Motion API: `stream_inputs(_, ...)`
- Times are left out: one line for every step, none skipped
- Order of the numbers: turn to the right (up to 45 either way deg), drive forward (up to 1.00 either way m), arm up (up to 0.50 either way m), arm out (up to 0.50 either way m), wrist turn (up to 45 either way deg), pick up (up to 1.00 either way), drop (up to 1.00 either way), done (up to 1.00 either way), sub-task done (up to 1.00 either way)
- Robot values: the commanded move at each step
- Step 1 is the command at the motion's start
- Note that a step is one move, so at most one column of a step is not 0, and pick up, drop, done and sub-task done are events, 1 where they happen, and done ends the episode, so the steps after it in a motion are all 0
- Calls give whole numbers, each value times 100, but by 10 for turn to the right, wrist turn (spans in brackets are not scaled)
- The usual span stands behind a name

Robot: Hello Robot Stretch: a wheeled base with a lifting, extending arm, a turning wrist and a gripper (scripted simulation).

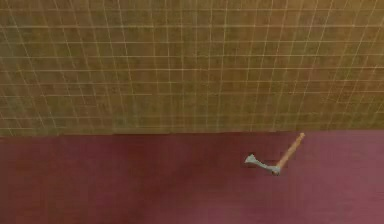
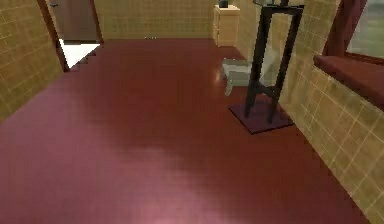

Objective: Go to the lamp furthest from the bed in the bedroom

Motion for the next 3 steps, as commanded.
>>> stream_inputs(450, 0, 0, 0, 0, 0, 0, 0, 0)
stream_inputs(420, 0, 0, 0, 0, 0, 0, 0, 0)
stream_inputs(0, 100, 0, 0, 0, 0, 0, 0, 0)
